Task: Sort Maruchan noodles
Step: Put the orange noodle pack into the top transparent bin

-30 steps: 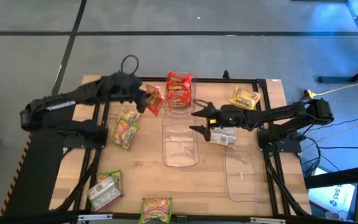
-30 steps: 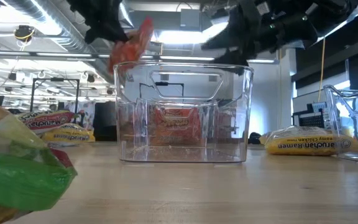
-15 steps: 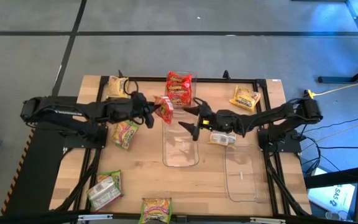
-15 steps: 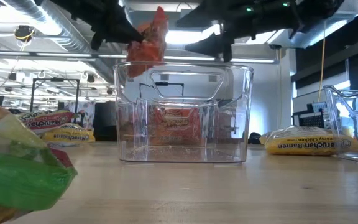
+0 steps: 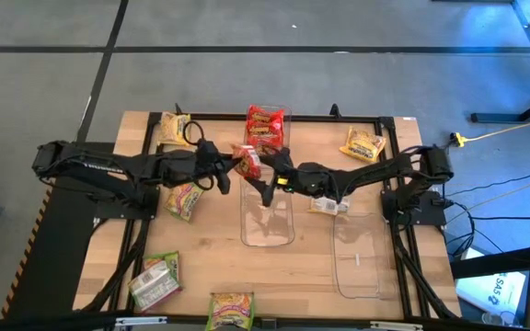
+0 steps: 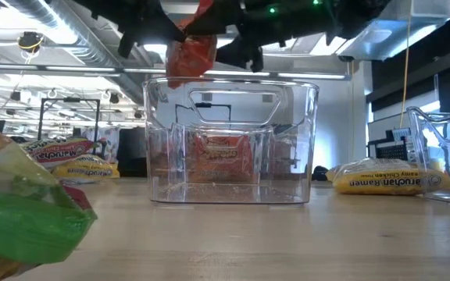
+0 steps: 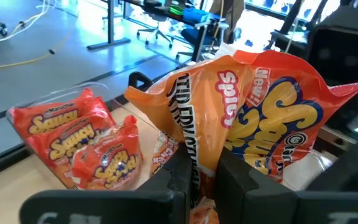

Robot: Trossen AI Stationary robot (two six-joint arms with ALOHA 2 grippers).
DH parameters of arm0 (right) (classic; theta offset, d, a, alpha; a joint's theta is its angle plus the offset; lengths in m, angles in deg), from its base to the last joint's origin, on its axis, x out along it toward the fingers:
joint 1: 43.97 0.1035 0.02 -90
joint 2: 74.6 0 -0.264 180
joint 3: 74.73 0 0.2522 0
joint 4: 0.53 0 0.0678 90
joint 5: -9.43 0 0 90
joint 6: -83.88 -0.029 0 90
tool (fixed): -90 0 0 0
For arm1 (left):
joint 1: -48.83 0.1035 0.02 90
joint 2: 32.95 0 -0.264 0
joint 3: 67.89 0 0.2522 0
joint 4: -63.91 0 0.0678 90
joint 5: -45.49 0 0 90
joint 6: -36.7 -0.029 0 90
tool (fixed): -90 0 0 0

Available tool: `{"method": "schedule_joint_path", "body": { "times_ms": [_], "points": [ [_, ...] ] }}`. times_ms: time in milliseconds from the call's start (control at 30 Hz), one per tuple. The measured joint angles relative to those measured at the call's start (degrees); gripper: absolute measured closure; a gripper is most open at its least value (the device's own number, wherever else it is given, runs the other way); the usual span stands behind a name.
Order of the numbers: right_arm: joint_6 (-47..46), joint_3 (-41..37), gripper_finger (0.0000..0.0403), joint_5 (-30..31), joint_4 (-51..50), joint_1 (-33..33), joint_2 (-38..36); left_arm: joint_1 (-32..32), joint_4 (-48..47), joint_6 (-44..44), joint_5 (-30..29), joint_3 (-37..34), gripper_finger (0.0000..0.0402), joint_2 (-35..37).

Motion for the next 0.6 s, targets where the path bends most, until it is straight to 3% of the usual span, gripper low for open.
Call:
{"method": "schedule_joint_path", "body": {
  "times_ms": [167, 600],
  "points": [
    [4.86, 3.40, 0.0099, 1.56, 0.05, -0.04, 1.19, -1.19, 0.29, 0.02, -0.29, 0.00, 0.0364, 0.00],
    [8.57, 4.00, 0.0281, 2.06, -0.73, -0.11, 1.19, -1.78, 0.43, -0.17, 0.00, 0.02, 0.0357, 0.00]
  ]
}}
